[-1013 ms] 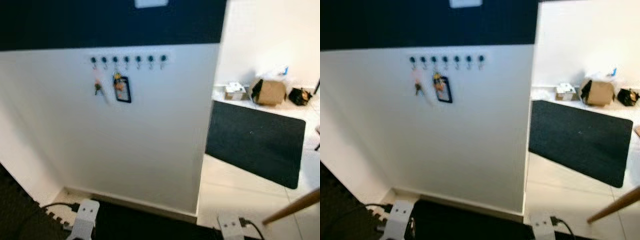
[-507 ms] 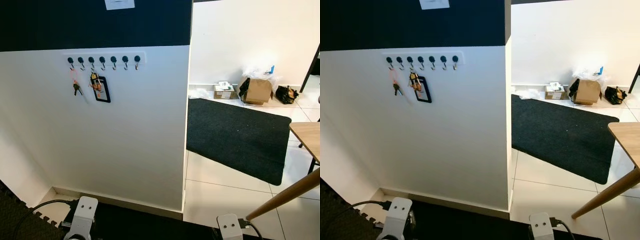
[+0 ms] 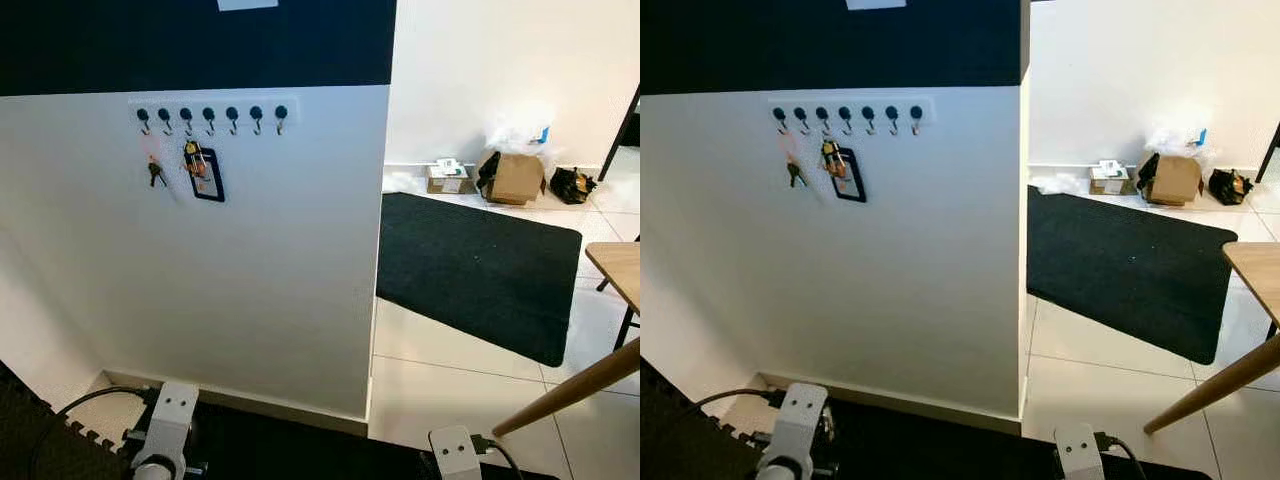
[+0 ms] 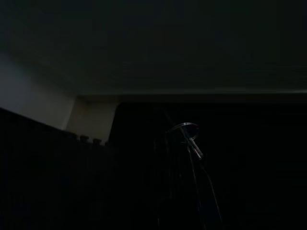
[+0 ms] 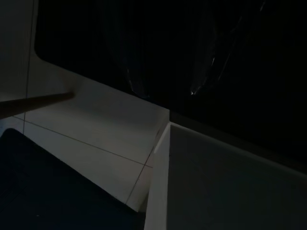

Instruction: Hang keys on a hook

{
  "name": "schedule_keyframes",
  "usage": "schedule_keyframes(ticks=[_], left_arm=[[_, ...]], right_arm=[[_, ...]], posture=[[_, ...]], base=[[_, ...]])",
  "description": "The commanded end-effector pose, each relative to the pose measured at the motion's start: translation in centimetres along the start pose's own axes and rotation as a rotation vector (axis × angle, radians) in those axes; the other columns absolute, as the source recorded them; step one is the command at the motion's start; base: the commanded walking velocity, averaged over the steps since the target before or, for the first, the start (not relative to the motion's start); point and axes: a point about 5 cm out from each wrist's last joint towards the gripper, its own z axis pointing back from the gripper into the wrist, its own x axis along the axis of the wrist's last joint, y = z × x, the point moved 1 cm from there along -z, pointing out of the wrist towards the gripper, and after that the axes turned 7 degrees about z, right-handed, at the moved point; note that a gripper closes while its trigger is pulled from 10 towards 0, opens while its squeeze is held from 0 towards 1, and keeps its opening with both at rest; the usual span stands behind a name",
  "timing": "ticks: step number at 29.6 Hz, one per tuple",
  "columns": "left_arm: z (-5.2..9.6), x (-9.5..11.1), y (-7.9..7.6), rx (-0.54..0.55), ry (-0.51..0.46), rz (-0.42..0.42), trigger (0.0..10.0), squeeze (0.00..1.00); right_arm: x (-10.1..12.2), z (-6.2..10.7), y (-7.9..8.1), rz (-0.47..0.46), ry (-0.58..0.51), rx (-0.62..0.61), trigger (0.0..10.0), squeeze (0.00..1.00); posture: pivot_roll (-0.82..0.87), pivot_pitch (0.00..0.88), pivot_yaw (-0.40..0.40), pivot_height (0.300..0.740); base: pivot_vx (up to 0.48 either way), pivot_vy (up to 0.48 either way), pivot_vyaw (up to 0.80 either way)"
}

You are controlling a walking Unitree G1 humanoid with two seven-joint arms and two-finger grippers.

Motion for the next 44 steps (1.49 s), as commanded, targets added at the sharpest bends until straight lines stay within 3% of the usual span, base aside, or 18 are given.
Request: schedule_keyframes(ticks=[1, 9, 21, 32, 37, 44], left_arm=[[0.1, -0.2, 0.6, 0.007, 0.002, -0.020, 10.0, 0.00], [0.0, 0.0, 0.5, -0.004, -0.011, -0.028, 10.0, 0.00], [0.1, 0.5, 0.0, -0.022, -0.042, -0.047, 10.0, 0.00], [-0.5, 3.2, -1.2, -0.055, -0.127, -0.048, 10.0, 0.00], [-1.1, 6.4, -1.7, -0.068, -0.212, -0.053, 10.0, 0.00], [-1.1, 7.6, -2.7, -0.120, -0.261, -0.084, 10.0, 0.00]], right_arm=[[-0.6, 0.4, 0.6, -0.002, 0.013, 0.011, 10.0, 0.00], [-0.7, 0.5, 0.6, -0.003, 0.021, 0.010, 10.0, 0.00], [-0.7, 0.4, 0.7, -0.001, 0.026, 0.016, 10.0, 0.00], [-0.4, 0.2, 0.9, -0.004, 0.017, 0.018, 10.0, 0.00], [0.5, -0.3, 0.5, -0.018, -0.025, -0.001, 10.0, 0.00], [1.1, -0.6, 0.4, -0.020, -0.045, -0.006, 10.0, 0.00]], posture=[[-0.01, 0.097, 0.114, 0.740], [-0.01, 0.096, 0.116, 0.740], [0.00, 0.099, 0.112, 0.740], [0.01, 0.099, 0.115, 0.740], [0.00, 0.097, 0.120, 0.740], [0.00, 0.095, 0.121, 0.740]], base=[[0.000, 0.480, 0.00], [0.000, 0.480, 0.00], [0.000, 0.000, 0.00], [0.000, 0.000, 0.00], [0.000, 0.000, 0.00], [0.000, 0.000, 0.00]])
